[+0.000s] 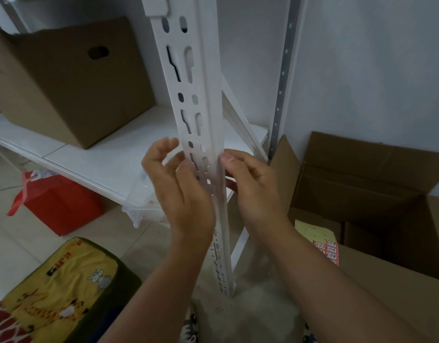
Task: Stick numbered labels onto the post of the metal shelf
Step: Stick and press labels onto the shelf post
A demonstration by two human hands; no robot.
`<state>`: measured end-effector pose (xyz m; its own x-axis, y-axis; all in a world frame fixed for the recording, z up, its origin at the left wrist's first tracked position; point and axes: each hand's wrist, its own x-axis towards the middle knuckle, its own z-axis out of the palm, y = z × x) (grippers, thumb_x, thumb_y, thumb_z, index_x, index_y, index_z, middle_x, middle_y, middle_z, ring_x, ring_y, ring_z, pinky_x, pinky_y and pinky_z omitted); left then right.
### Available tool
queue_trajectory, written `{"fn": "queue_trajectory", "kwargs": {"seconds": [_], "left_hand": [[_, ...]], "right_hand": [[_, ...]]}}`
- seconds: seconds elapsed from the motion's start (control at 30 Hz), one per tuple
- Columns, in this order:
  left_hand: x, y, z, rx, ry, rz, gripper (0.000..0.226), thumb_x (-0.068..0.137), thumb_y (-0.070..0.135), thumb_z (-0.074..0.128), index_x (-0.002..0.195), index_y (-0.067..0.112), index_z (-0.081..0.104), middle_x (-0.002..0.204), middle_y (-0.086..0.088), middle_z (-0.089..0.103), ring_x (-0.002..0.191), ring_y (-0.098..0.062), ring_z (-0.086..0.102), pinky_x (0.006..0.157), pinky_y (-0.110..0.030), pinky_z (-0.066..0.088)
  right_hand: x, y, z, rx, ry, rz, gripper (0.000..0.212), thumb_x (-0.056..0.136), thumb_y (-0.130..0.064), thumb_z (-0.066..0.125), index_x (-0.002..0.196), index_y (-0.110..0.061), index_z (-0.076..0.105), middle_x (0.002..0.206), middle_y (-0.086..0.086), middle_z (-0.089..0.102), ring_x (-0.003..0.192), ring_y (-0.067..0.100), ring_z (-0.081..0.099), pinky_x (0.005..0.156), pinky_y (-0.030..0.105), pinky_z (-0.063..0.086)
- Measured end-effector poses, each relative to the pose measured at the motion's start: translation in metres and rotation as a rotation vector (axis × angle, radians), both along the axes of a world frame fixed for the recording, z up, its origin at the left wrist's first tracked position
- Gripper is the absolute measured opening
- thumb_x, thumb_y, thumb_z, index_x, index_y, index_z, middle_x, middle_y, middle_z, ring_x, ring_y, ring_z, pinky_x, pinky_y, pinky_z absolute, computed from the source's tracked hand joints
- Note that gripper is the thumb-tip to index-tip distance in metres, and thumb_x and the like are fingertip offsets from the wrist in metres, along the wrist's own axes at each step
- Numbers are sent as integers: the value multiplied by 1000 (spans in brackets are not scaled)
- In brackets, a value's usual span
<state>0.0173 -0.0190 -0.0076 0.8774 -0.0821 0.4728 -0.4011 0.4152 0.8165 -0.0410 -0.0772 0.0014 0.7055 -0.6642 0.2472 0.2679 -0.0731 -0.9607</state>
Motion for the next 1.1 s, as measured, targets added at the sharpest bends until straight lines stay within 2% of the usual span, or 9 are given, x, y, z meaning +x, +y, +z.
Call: {"fn": "queue_trajectory", "kwargs": {"seconds": [0.03,0.1,0.17,0.37,0.57,0.63,0.73,1.0,1.1], "left_hand": [[2,2,2,-1,78,40,24,96,-3,36,110,14,46,106,3,57,84,6,61,73,-16,51],[11,5,3,43,227,71,18,99,7,42,97,21,52,104,1,63,88,-4,66,80,-27,57],[19,6,1,78,290,75,16,99,13,48,92,23,58,101,2,68,92,-11,68,84,-35,59],[19,4,-1,194,280,108,14,98,19,53,98,18,67,98,2,72,94,-13,69,87,-39,57],[20,6,0,211,292,67,21,97,23,51,88,21,69,92,-2,72,91,-22,69,84,-47,57],[20,5,0,210,292,69,23,97,23,51,83,21,69,87,-1,72,86,-20,69,81,-44,58],[15,3,2,212,308,88,24,97,22,49,78,18,63,77,0,66,71,-13,62,68,-33,56],[11,-1,5,228,329,126,23,97,17,45,77,18,57,76,2,58,68,-8,53,62,-24,46],[10,-2,6,235,327,134,25,98,17,44,76,19,55,75,2,57,66,-7,51,61,-22,44]], "right_hand": [[1,2,0,-9,-14,-9,22,95,-24,53,86,-36,69,84,-23,71,86,-2,67,69,12,51],[2,6,0,-24,-35,-7,24,97,-23,51,91,-39,69,85,-24,71,86,-2,67,68,10,50],[3,9,1,-8,-48,0,27,98,-22,49,96,-40,68,89,-22,72,88,-1,67,69,10,50],[8,9,-5,54,-34,-72,27,97,-21,50,114,-28,70,107,-9,71,98,4,66,80,17,53],[7,13,-3,83,-13,-29,28,98,-28,47,113,-28,71,109,-4,70,95,7,68,74,16,53],[6,13,-3,95,-21,-38,26,97,-26,48,111,-31,71,108,-4,71,93,6,68,74,15,53],[5,13,-2,97,-21,-32,26,98,-25,48,110,-36,69,108,-6,70,93,4,68,72,14,53],[6,13,-4,155,-14,-53,26,96,-25,52,114,-28,70,110,-7,71,98,8,68,84,25,55],[7,14,-4,146,-11,-62,26,96,-24,51,112,-31,70,112,-7,70,99,6,67,84,23,55]]}}
